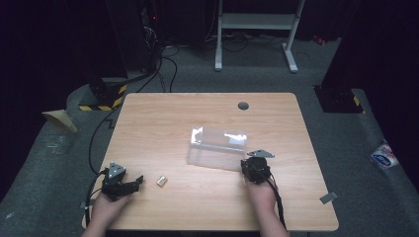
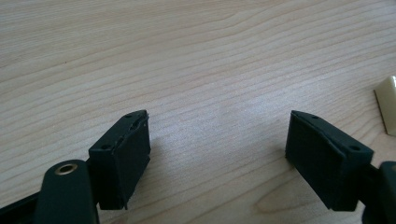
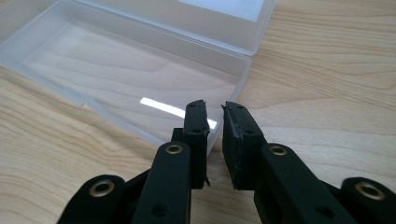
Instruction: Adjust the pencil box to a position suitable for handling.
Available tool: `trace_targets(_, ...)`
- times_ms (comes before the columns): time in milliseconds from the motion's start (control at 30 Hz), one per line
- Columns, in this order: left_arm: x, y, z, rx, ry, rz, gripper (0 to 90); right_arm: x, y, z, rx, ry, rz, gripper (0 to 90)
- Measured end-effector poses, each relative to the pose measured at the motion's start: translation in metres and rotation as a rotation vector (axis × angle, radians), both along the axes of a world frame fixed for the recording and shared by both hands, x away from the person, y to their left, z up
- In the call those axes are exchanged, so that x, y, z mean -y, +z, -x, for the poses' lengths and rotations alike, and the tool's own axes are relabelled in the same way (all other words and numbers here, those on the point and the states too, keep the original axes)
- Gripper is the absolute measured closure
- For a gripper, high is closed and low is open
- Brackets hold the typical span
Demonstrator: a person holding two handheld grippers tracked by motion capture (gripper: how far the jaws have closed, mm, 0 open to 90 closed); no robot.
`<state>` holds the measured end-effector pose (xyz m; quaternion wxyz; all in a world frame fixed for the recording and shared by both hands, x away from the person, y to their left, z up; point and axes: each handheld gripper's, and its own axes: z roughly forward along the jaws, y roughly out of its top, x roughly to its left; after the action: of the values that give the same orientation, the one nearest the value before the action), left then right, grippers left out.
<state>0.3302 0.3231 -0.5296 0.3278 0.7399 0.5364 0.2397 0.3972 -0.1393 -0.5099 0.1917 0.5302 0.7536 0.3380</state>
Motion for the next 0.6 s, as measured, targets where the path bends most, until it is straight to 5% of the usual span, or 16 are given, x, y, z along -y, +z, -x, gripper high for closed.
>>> trace_targets(600, 0.000, 0.000, 0.000, 0.000, 0.000, 0.000, 22.2, -0.012, 0.000, 0.011, 0.020, 0.050, 0.047, 79.7)
